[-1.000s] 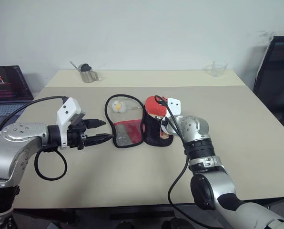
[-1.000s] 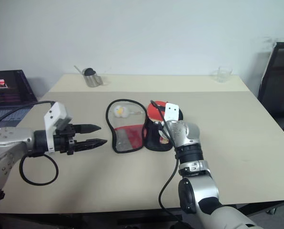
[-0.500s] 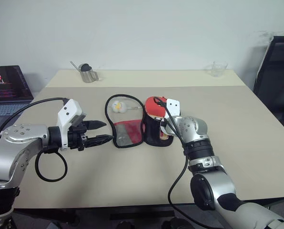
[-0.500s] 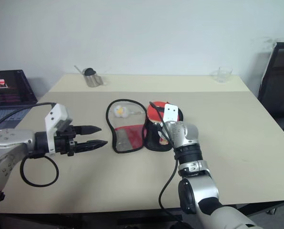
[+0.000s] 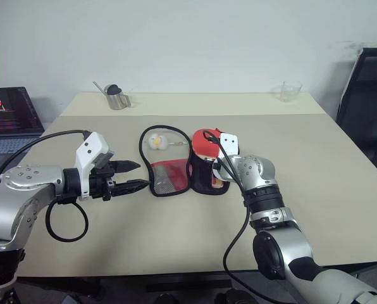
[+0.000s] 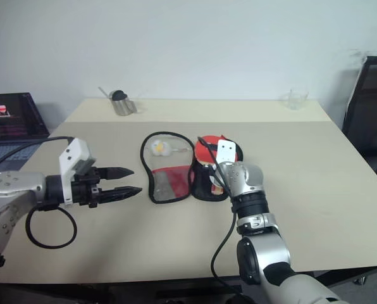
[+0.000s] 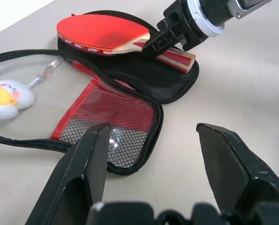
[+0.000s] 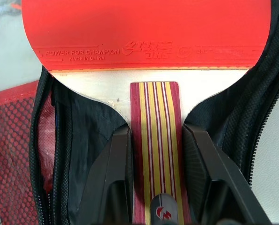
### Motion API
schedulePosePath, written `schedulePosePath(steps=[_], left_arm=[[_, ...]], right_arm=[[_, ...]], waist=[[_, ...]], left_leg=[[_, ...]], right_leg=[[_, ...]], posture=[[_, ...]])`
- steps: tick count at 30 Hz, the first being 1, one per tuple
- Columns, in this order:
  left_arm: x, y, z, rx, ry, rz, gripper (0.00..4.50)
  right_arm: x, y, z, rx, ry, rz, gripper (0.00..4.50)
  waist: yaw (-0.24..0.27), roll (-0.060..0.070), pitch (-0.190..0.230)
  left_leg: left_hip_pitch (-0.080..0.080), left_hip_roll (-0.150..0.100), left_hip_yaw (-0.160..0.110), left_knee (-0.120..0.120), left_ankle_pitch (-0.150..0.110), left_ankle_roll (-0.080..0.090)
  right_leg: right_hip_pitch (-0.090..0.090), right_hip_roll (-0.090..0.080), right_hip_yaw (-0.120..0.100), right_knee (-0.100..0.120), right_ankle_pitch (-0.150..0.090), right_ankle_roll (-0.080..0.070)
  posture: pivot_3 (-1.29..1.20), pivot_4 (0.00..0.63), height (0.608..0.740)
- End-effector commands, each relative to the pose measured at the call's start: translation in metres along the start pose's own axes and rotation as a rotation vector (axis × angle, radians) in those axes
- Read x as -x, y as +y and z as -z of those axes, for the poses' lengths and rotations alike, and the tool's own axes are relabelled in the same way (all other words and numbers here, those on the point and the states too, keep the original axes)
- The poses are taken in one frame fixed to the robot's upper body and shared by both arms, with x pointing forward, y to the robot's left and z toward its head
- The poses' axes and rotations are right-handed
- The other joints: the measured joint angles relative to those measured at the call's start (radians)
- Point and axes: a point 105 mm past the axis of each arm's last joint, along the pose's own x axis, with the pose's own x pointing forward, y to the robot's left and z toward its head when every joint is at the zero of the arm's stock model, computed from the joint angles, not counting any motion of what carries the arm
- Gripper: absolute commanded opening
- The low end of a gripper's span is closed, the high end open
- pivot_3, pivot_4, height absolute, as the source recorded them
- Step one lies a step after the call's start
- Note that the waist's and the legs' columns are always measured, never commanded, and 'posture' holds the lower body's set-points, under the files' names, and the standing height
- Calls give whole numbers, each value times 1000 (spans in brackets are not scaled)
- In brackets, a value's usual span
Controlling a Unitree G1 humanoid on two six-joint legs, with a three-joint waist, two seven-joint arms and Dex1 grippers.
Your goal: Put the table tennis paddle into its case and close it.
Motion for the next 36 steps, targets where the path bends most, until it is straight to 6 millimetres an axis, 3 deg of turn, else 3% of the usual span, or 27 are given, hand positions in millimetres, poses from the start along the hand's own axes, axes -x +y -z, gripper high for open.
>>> schedulePosePath(steps=[1,4,9,15,31,36], left_arm=[[6,0,-9,-48,-9,-19,3181],[6,0,-9,-49,-7,-22,3181],[8,0,-9,-50,-4,-28,3181],[7,1,-9,-51,-5,-29,3181],[5,1,-9,-54,-1,-20,3181],[6,2,-9,-55,-1,-23,3181]], right_arm=[[2,57,46,-1,124,-174,1813],[2,58,45,15,125,-183,2589],[4,60,39,20,92,-186,4429],[10,63,20,58,8,-213,4471],[2,49,26,104,10,-131,4471],[8,49,15,120,-33,-142,4471]], waist=[[0,0,0],[0,0,0],[0,0,0],[0,0,0],[0,0,0],[0,0,0]], left_leg=[[0,0,0,0,0,0],[0,0,0,0,0,0],[0,0,0,0,0,0],[0,0,0,0,0,0],[0,0,0,0,0,0],[0,0,0,0,0,0]], right_leg=[[0,0,0,0,0,0],[0,0,0,0,0,0],[0,0,0,0,0,0],[0,0,0,0,0,0],[0,0,0,0,0,0],[0,0,0,0,0,0]], posture=[[0,150,740],[0,150,740],[0,150,740],[0,150,740],[0,150,740],[0,150,740]])
